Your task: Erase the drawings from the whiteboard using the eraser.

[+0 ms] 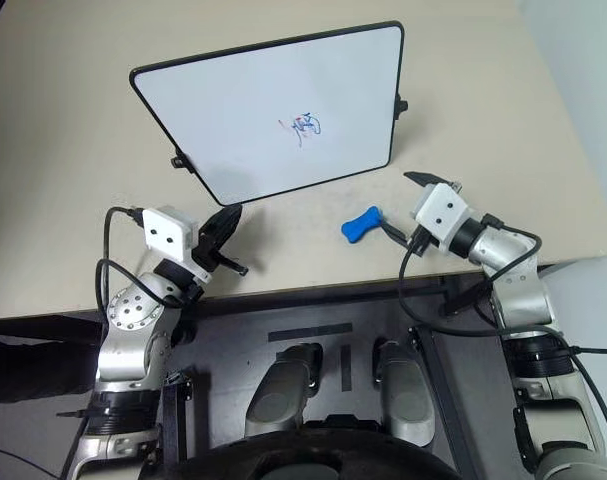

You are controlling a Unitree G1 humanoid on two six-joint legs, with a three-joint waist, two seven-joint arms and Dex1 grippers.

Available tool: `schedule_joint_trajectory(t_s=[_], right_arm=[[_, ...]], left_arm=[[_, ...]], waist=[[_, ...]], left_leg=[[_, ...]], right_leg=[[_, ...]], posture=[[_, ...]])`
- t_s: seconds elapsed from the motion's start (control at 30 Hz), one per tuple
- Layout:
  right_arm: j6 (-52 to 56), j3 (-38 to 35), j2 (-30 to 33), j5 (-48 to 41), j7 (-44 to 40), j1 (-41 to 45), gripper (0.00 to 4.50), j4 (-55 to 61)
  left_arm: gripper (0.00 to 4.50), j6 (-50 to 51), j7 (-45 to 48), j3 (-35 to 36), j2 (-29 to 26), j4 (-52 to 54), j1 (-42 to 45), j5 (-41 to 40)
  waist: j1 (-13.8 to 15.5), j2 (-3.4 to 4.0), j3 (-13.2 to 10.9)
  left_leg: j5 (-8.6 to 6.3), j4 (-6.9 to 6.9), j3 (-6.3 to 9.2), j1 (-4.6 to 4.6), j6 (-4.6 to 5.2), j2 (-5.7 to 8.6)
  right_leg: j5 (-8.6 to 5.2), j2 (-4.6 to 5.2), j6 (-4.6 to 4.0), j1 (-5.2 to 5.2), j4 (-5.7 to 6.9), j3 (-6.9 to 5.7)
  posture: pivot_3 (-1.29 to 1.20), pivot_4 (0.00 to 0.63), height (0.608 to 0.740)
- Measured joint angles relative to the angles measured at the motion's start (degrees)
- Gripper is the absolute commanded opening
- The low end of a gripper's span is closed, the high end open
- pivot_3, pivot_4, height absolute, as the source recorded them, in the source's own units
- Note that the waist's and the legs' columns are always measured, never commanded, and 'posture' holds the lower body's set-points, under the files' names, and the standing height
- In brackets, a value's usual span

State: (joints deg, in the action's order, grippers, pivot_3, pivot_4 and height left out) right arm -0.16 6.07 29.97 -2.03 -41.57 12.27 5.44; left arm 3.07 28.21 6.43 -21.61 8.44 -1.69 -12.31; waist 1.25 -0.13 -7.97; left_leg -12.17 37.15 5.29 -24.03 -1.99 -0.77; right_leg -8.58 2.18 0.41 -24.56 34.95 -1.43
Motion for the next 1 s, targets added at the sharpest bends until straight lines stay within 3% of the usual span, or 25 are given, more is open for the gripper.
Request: schedule_joint_trajectory(t_s=[0.37,0.63,0.77,1.0], right_arm=[[3.04,0.48,1.18,-0.54,-1.78,1.2,4.47,3.02],[3.01,4.93,4.17,-2.29,-12.06,3.98,4.47,2.52],[3.28,6.47,4.21,-2.92,-16.42,9.28,4.47,-0.72],[3.28,8.61,4.0,-3.66,-24.65,15.11,4.47,-10.03]], left_arm=[[0.0,0.58,-0.46,0.03,0.49,0.76,-0.93,-0.01],[0.0,0.49,-1.13,-1.41,2.68,1.36,-1.48,0.48],[0.0,0.22,-1.09,-2.02,2.81,0.27,1.73,0.57],[0.0,-0.91,-1.46,-2.09,3.95,-0.04,0.08,0.56]], waist=[[-0.21,0.0,0.0],[0.05,-0.01,0.01],[-0.09,-0.02,0.01],[-0.25,-0.02,0.01]], left_leg=[[-0.03,0.0,-0.01,0.03,-0.28,0.0],[0.02,0.0,-0.01,0.0,-0.12,0.02],[0.18,0.01,-0.02,0.05,-0.06,0.01],[0.41,-0.03,0.0,0.0,0.42,0.01]], right_leg=[[-0.05,0.0,0.1,0.0,0.03,0.0],[-0.09,0.0,0.16,0.01,0.01,0.0],[-0.03,-0.01,0.08,0.04,0.04,0.0],[-0.02,-0.01,0.05,-0.01,0.02,0.0]], posture=[[0.0,0.15,0.74],[0.0,0.15,0.74],[0.0,0.15,0.74],[0.0,0.15,0.74]])
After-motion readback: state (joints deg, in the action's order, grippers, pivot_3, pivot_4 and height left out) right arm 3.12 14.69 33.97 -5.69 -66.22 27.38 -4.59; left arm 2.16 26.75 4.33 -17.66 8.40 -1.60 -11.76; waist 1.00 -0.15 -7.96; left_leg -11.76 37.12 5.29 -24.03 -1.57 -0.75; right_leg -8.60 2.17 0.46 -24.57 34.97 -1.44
